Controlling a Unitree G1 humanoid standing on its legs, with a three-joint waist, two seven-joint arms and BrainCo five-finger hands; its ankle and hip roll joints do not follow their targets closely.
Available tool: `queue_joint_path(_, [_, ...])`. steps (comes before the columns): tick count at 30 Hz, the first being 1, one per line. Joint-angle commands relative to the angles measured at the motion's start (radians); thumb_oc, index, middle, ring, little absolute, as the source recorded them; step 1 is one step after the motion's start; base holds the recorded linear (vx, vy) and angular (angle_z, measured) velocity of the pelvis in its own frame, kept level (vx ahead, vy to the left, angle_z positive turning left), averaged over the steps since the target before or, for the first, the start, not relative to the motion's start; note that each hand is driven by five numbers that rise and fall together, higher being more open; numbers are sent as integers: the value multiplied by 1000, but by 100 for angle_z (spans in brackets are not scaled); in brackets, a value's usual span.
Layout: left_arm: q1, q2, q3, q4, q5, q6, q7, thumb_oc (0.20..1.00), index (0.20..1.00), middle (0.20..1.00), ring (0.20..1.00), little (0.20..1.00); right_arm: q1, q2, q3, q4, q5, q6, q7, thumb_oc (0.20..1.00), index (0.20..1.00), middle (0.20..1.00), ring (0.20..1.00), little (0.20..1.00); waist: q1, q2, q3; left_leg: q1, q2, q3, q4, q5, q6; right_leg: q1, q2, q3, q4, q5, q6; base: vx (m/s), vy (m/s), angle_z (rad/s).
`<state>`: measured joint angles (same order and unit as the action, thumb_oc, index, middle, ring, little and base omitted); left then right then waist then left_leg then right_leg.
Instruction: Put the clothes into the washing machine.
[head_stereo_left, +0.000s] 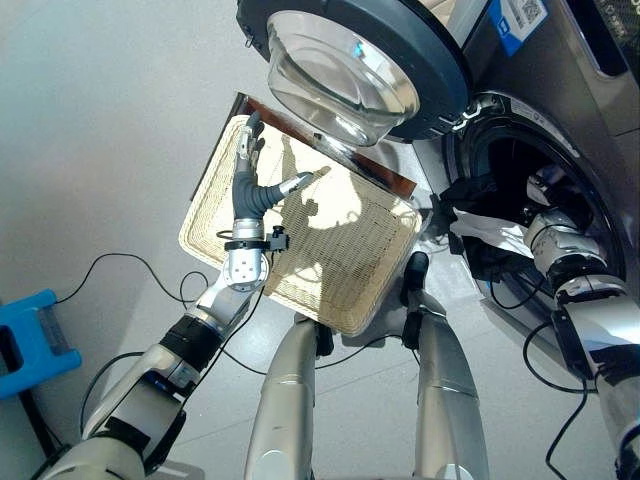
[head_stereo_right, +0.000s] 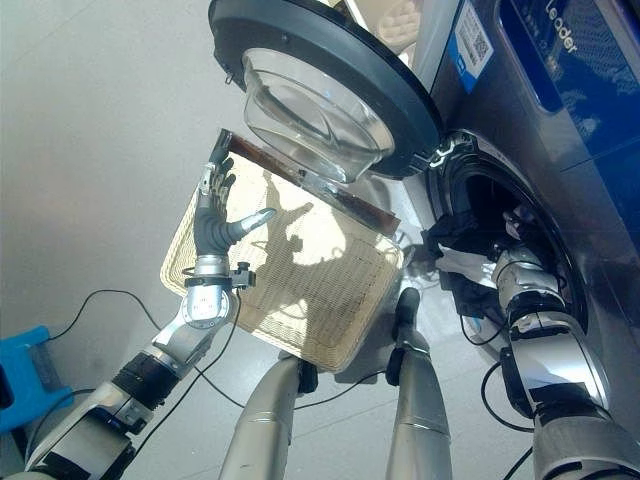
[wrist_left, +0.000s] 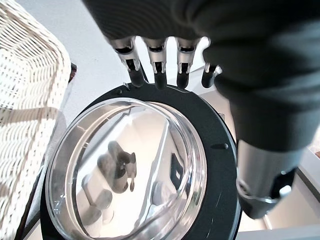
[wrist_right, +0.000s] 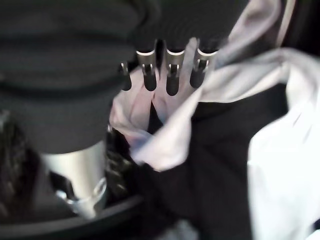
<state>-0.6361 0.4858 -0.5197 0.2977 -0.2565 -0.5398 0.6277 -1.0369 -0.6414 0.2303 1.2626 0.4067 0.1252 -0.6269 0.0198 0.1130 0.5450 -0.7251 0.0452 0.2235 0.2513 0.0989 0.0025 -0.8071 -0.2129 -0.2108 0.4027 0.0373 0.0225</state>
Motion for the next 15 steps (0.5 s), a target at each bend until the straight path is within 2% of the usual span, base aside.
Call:
queue_joint_path(1, [0, -26, 3, -44, 34, -79, 6, 1000, 1000, 1000, 1000, 1000, -6, -70, 25, -9, -125, 22, -108, 1000, 1000, 1000, 1000, 1000, 14, 62, -25, 8, -49, 40, 103, -164, -34, -1, -13, -81, 90, -60, 91, 19, 22, 5])
queue_joint_path(2, [8, -32, -5, -44, 37, -87, 13, 1000, 1000, 1000, 1000, 1000, 11, -55, 33, -25, -250, 36, -188, 1000, 1000, 1000, 1000, 1000, 13, 66, -25, 6, -52, 39, 103, -165, -31, -5, -13, -78, 94, -61, 93, 18, 21, 3])
queue_joint_path(6, [23, -42, -7, -50, 51, -98, 20, 1000, 1000, 1000, 1000, 1000, 48, -35, 65, -52, -357, 58, -276, 1000, 1000, 1000, 1000, 1000, 8, 71, -25, 3, -52, 45, 99, -166, -29, -12, -13, -72, 87, -58, 96, 0, 0, 0])
queue_joint_path(8, [27, -44, -9, -49, 56, -103, 22, 1000, 1000, 1000, 1000, 1000, 70, -29, 68, -60, -389, 51, -315, 1000, 1000, 1000, 1000, 1000, 5, 72, -25, 2, -53, 45, 96, -166, -28, -15, -12, -69, 86, -57, 98, 2, 4, 2])
queue_joint_path(10, [36, -47, -11, -47, 64, -113, 36, 1000, 1000, 1000, 1000, 1000, 114, -14, 86, -84, -503, 22, -415, 1000, 1000, 1000, 1000, 1000, -2, 72, -25, 2, -54, 48, 88, -163, -28, -17, -7, -64, 74, -52, 102, 2, 11, 5])
queue_joint_path(15, [46, -55, -11, -43, 88, -132, 54, 1000, 1000, 1000, 1000, 1000, 161, -10, 119, -128, -629, 28, -522, 1000, 1000, 1000, 1000, 1000, -13, 71, -25, -2, -55, 54, 81, -161, -27, -22, 0, -56, 65, -50, 104, 0, 4, 1])
